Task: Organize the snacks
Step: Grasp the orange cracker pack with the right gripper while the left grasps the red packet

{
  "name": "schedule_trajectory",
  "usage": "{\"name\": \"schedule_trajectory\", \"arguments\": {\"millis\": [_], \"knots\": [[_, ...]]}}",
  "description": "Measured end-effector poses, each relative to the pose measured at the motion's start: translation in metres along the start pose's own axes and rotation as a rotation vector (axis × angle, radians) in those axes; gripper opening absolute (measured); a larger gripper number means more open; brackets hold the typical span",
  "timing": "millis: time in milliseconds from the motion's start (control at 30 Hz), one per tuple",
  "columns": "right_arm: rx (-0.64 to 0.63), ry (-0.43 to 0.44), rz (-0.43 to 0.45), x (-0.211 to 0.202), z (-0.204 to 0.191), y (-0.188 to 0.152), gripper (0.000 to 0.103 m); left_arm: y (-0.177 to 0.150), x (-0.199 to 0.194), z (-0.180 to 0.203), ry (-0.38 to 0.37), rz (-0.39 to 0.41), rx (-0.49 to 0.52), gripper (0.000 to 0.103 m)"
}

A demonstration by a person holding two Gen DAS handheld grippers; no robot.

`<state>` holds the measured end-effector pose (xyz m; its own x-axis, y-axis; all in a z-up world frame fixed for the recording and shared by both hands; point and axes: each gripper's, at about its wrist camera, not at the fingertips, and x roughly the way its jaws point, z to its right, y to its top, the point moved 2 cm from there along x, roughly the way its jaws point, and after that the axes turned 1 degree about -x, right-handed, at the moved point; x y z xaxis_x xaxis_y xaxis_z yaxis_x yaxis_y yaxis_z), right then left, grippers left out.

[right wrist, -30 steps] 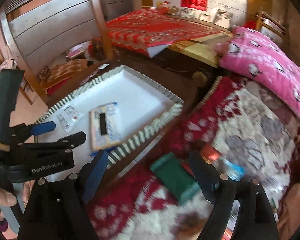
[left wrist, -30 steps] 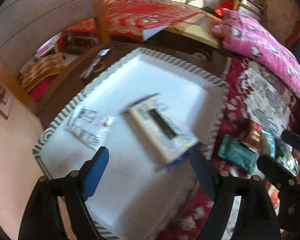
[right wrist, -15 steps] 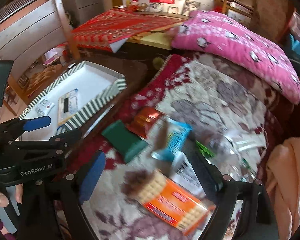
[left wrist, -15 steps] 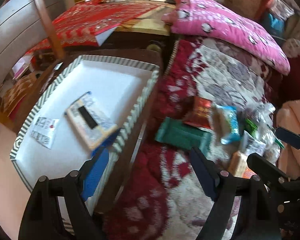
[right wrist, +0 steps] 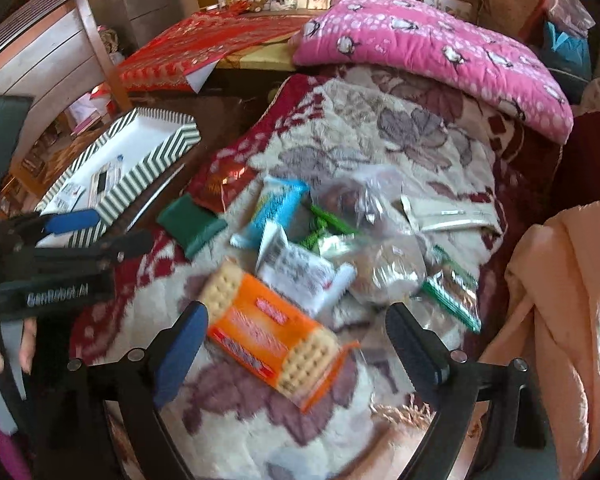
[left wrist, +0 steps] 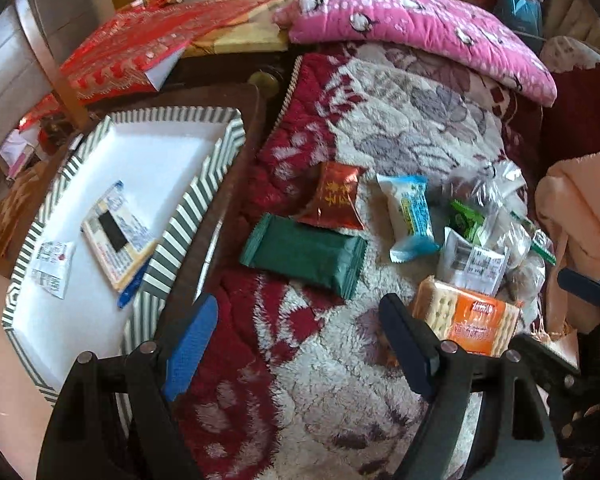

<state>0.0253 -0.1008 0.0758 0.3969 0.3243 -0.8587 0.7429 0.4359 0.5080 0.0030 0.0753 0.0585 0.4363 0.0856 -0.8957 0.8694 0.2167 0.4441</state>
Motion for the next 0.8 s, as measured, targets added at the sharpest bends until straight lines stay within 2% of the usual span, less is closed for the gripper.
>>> {"name": "schedule_trajectory", "arguments": {"millis": [133, 300, 467, 533, 800], "knots": [[-0.057, 0.049, -0.021, 0.004, -0.003, -0.011, 0.093, 0.0, 0.011, -0.005, -0.052, -0.057, 0.002, 0.082], [-0.216, 0.094, -0.041, 0.014, -0.02, -0.012, 0.093, 0.001, 0.022, -0.02, -0.071, -0.108, -0.012, 0.082], [-0.37, 0.089, -0.077, 0.031, -0.035, -0.009, 0.093, 0.005, 0.027, -0.031, -0.065, -0.125, -0.048, 0.082], [-0.38, 0.085, -0.088, 0.036, -0.034, -0.006, 0.093, 0.011, 0.03, -0.031, -0.071, -0.125, -0.052, 0.082], [-0.289, 0.121, -0.082, 0.038, -0.026, -0.003, 0.093, 0.053, 0.06, -0.015, -0.11, -0.134, -0.056, 0.082]]}}
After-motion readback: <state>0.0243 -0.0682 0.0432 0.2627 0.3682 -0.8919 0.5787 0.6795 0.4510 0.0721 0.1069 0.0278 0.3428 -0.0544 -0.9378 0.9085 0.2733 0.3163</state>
